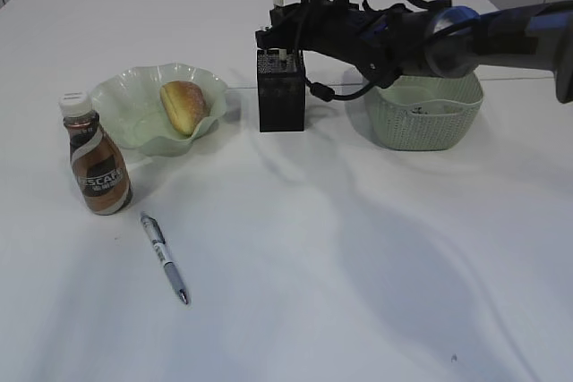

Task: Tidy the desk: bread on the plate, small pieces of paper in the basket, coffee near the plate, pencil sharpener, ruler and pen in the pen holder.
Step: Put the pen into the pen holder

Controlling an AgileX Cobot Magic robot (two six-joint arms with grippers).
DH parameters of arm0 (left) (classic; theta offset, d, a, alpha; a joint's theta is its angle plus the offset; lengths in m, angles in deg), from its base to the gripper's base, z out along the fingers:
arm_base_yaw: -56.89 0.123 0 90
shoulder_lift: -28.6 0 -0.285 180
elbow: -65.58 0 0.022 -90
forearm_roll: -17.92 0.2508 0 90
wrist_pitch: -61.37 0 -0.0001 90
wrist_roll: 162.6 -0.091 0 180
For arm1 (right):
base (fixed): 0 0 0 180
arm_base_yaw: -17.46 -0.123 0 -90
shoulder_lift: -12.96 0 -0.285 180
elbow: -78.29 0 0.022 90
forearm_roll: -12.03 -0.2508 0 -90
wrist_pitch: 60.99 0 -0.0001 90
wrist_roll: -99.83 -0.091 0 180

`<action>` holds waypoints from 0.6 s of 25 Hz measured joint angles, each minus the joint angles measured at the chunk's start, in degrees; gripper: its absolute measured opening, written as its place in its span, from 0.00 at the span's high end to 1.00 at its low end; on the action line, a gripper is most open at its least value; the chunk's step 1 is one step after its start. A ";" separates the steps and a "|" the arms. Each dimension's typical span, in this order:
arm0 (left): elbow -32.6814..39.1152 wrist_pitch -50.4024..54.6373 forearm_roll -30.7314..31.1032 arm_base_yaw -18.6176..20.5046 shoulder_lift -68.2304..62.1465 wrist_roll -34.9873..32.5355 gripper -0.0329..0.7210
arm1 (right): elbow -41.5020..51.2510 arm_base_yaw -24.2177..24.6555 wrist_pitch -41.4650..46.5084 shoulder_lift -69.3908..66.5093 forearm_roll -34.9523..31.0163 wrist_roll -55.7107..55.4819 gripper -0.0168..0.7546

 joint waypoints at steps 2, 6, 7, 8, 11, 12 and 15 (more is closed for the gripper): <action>0.00 0.00 0.00 0.00 0.00 0.00 0.60 | 0.00 0.00 0.04 -0.08 0.00 0.00 0.87; 0.00 0.00 0.00 0.00 0.00 0.00 0.60 | 0.00 0.00 0.34 -0.63 0.00 -0.09 0.87; 0.00 0.00 0.00 0.00 0.00 0.00 0.60 | 0.00 0.00 0.38 -0.66 0.00 -0.09 0.87; 0.00 0.00 0.00 0.00 0.00 0.00 0.60 | 0.00 0.00 0.38 -0.73 0.00 -0.09 0.87; 0.00 -0.49 0.00 0.00 0.00 0.00 0.60 | 0.00 0.00 0.60 -0.86 1.03 -0.09 0.87; 0.00 -0.89 0.00 0.00 0.00 0.00 0.60 | 0.00 0.00 0.60 -0.86 1.74 -0.09 0.87; 0.00 -1.14 0.00 0.00 0.00 0.00 0.60 | 0.00 0.00 0.60 -1.12 2.72 -0.09 0.87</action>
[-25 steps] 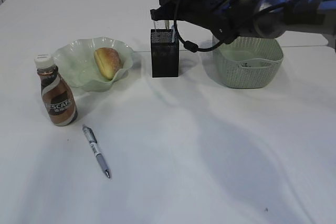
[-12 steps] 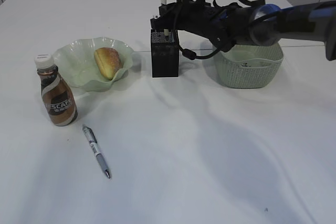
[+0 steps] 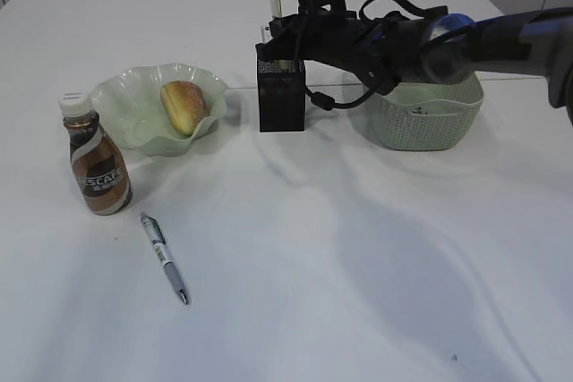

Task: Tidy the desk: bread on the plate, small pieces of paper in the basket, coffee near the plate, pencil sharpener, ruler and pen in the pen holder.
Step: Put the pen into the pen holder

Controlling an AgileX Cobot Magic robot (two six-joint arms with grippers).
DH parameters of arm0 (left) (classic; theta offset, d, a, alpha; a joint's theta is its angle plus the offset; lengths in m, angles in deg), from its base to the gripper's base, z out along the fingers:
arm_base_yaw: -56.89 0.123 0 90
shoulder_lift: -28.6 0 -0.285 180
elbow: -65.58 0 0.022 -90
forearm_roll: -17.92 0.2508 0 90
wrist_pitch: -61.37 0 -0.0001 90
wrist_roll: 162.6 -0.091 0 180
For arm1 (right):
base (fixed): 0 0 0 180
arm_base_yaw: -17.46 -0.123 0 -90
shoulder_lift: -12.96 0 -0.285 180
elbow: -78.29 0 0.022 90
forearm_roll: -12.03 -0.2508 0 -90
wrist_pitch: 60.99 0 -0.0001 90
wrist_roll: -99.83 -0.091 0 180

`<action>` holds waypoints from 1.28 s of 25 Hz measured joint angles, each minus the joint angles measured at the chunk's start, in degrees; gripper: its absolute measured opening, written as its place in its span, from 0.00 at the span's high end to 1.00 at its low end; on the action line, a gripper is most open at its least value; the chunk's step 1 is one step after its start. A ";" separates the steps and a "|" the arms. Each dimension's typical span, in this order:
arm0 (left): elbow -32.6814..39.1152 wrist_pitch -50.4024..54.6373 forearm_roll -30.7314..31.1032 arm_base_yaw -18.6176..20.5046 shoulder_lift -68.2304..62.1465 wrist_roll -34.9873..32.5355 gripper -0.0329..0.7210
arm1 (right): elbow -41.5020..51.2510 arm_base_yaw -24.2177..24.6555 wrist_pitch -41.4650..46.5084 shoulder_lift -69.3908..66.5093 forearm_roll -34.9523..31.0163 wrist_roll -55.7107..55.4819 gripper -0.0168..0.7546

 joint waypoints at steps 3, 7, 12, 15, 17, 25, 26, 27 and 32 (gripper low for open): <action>0.00 -0.10 0.00 0.00 0.00 0.00 0.60 | 0.00 0.00 0.00 -0.13 0.33 0.00 0.87; 0.00 -0.10 -0.04 0.00 0.00 0.00 0.60 | 0.00 0.00 0.00 -0.27 0.45 0.00 0.86; 0.00 -0.10 -0.04 0.00 0.00 0.00 0.60 | 0.00 -0.20 0.00 -0.27 0.45 0.00 0.80; 0.00 -0.10 -0.04 0.00 0.00 0.00 0.60 | 0.00 -0.33 0.00 -0.33 0.56 0.00 0.78; 0.00 -0.10 -0.13 0.00 0.00 0.00 0.60 | 0.00 -0.46 0.11 -0.61 0.56 -0.53 0.70; 0.00 -0.10 -0.73 0.00 0.00 0.00 0.60 | 0.00 -0.55 3.34 -0.61 0.56 -3.73 0.51; 0.00 -0.10 -0.84 0.00 0.00 0.00 0.60 | 0.00 -0.55 3.71 -0.61 0.56 -3.90 0.51; 0.00 -0.10 -0.84 0.00 0.00 0.00 0.60 | 0.00 -0.55 3.71 -0.61 0.56 -3.90 0.51; 0.00 -0.10 -0.84 0.00 0.00 0.00 0.60 | 0.00 -1.00 10.99 1.68 0.56 -4.32 0.51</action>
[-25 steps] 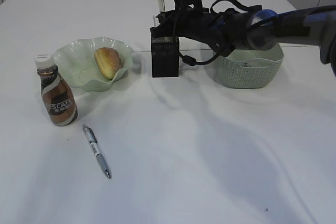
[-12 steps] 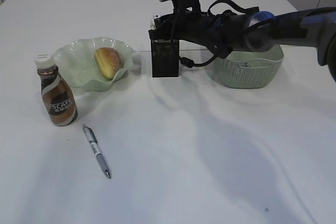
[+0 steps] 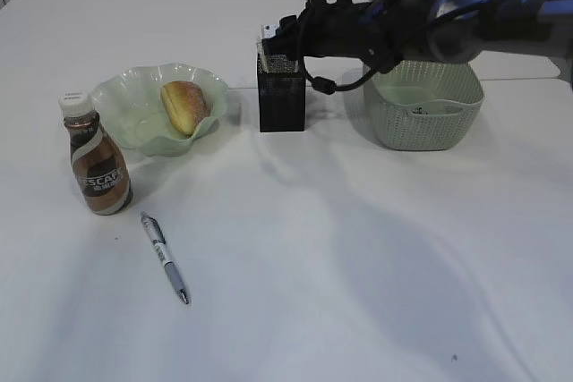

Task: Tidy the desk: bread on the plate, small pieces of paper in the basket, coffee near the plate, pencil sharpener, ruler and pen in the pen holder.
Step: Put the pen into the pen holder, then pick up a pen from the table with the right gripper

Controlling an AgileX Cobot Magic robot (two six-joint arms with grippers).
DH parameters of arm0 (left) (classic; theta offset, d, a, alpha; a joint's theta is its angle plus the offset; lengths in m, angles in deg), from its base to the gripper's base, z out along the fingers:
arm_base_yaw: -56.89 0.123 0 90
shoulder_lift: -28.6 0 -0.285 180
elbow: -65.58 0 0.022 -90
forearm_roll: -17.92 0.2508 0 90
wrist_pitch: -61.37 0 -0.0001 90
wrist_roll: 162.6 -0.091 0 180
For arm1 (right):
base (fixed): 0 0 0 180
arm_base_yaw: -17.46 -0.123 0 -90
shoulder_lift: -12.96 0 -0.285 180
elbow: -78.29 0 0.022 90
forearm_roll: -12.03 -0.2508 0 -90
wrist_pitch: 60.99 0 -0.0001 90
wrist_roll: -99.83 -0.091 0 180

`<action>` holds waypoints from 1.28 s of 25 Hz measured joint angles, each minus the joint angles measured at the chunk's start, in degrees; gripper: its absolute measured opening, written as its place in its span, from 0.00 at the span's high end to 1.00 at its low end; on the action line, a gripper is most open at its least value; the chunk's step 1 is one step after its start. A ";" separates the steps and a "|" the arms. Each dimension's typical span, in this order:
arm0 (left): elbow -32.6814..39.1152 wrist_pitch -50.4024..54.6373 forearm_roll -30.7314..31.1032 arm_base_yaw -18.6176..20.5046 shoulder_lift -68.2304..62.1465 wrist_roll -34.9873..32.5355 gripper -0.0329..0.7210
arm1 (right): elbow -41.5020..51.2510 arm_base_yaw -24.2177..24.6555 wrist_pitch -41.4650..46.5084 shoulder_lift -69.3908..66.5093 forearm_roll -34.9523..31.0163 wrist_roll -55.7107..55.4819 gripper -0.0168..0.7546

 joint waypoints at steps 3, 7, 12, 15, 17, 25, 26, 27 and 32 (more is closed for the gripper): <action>0.00 0.00 0.00 0.00 0.00 0.00 0.60 | -0.10 -0.10 6.46 3.37 -0.23 -0.21 0.51; 0.00 -0.11 0.00 0.00 0.00 0.00 0.60 | -0.10 -0.50 17.28 8.19 -1.97 -0.21 0.51; 0.00 -0.11 0.00 0.00 0.00 0.00 0.60 | -0.10 -4.50 29.28 13.02 -3.08 -0.21 0.50; 0.00 0.49 0.00 0.00 0.00 0.00 0.60 | -0.17 -7.32 36.36 14.91 -3.91 -0.09 0.50; 0.00 1.65 0.00 0.00 0.00 0.00 0.60 | -0.31 -8.88 41.60 15.90 -5.03 0.56 0.51; 0.00 6.18 0.00 0.00 0.00 0.00 0.60 | -6.90 -10.66 63.66 16.45 -22.24 10.07 0.60; 0.00 6.90 -0.11 0.00 0.00 0.00 0.60 | -7.63 -10.66 64.98 16.49 -24.58 11.13 0.60; 0.00 7.76 -0.11 0.00 0.00 0.00 0.60 | -8.14 -10.66 66.34 16.49 -26.93 12.75 0.60; 0.00 10.72 -0.22 0.00 0.00 0.00 0.60 | -9.30 -11.17 68.19 16.71 -34.98 14.70 0.60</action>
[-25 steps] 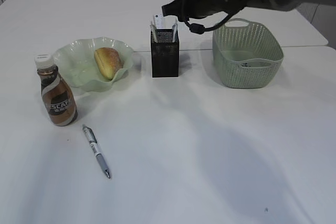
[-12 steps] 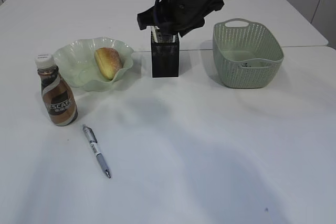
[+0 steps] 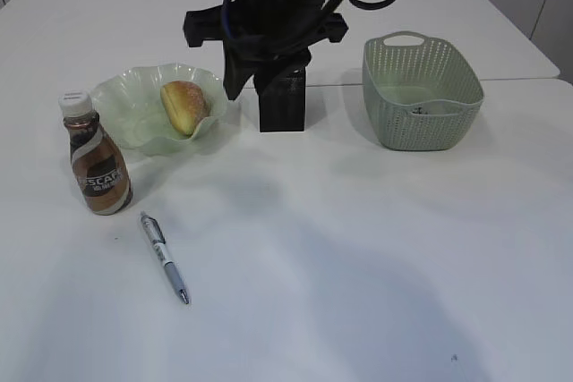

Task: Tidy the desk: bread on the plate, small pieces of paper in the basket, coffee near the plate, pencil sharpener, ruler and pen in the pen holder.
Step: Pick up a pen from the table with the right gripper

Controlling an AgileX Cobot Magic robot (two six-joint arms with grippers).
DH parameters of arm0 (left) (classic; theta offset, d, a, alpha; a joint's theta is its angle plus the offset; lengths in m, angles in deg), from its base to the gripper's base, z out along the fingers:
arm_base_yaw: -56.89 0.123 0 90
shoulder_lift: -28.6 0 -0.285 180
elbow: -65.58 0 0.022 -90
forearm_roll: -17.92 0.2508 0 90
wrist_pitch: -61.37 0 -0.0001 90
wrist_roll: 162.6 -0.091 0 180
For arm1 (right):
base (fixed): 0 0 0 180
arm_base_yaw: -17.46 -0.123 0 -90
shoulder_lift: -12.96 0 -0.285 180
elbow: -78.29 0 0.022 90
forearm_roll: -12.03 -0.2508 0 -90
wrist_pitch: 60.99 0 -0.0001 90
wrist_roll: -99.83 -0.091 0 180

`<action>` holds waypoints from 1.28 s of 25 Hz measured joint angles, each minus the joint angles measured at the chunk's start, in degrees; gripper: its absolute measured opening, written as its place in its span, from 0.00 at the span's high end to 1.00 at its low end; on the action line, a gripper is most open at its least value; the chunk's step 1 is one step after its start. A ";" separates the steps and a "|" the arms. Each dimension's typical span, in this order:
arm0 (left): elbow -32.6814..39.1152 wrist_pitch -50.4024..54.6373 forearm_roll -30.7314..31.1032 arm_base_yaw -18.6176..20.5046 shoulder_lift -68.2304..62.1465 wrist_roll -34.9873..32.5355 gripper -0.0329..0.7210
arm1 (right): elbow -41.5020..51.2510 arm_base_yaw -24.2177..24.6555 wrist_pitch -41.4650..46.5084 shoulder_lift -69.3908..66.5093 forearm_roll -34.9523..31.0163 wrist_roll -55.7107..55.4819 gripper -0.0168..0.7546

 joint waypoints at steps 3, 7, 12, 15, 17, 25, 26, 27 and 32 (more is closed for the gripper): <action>0.00 1.41 0.00 0.00 0.00 0.09 0.60 | -0.10 -2.53 2.13 0.00 -1.09 0.29 0.60; 0.00 3.06 0.00 0.00 0.00 0.09 0.60 | -0.33 -5.49 3.59 -1.33 -1.36 0.29 0.54; 0.00 5.07 0.00 0.00 0.00 0.37 0.60 | -4.10 -7.20 4.30 -4.97 -1.60 0.29 0.50; 0.00 6.19 0.00 0.00 0.00 0.50 0.60 | -10.81 -8.72 4.33 -9.03 -1.72 0.09 0.50; 0.00 6.81 0.00 0.00 0.00 0.50 0.60 | -13.28 -9.45 4.33 -11.23 -1.83 -0.35 0.50; 0.00 7.55 0.00 0.00 0.00 0.50 0.60 | -14.82 -10.42 4.42 -16.04 -1.23 -0.91 0.50; 0.00 7.55 0.00 0.00 0.00 0.50 0.60 | -14.82 -10.45 4.42 -16.54 -1.09 -1.00 0.50; 0.00 7.55 0.00 0.00 0.00 0.50 0.60 | -14.82 -10.55 4.42 -17.40 -1.10 -1.00 0.50; 0.00 7.55 0.00 0.00 0.00 0.50 0.60 | -14.86 -10.67 4.42 -19.79 -1.10 -1.23 0.50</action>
